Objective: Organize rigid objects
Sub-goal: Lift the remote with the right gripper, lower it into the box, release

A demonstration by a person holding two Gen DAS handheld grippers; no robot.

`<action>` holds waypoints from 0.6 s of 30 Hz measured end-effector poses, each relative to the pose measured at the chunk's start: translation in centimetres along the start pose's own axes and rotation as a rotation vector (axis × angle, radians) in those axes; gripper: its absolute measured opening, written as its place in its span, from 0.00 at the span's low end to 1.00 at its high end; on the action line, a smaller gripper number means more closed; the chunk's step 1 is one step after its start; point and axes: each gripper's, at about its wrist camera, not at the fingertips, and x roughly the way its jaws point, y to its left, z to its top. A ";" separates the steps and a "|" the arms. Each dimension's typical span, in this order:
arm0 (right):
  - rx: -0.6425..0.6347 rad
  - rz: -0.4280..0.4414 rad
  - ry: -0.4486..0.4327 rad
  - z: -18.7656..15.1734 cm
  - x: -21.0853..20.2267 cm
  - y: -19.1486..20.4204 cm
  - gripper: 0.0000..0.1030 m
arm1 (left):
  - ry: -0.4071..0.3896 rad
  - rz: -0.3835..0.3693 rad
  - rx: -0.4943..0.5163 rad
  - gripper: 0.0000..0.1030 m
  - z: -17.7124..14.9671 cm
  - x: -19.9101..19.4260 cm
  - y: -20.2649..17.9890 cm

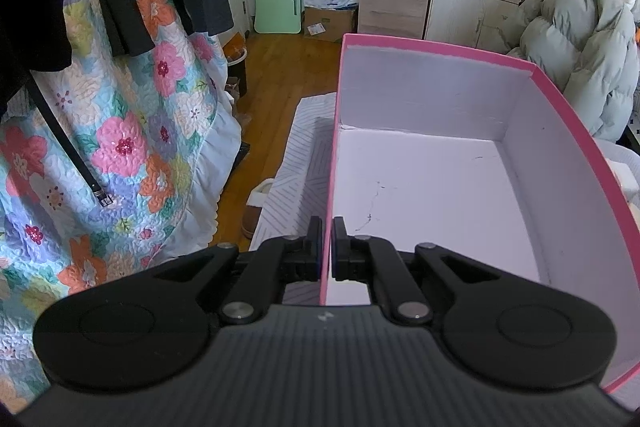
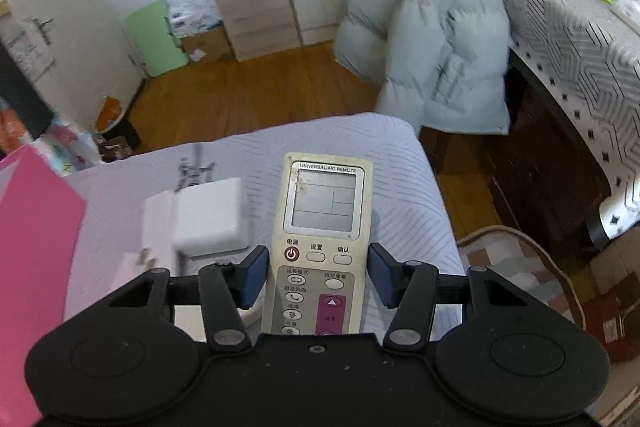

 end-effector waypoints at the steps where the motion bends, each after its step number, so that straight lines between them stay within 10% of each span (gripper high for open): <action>1: -0.015 0.022 -0.010 -0.2 -0.6 0.5 0.57 | -0.001 0.001 0.002 0.03 0.0 0.0 0.0; 12: -0.212 0.089 -0.178 -1.3 -6.8 6.6 0.57 | 0.001 0.001 -0.001 0.03 0.0 0.0 -0.3; 18: -0.337 0.262 -0.258 0.3 -11.5 10.5 0.57 | 0.005 0.002 0.006 0.03 0.0 0.0 -0.4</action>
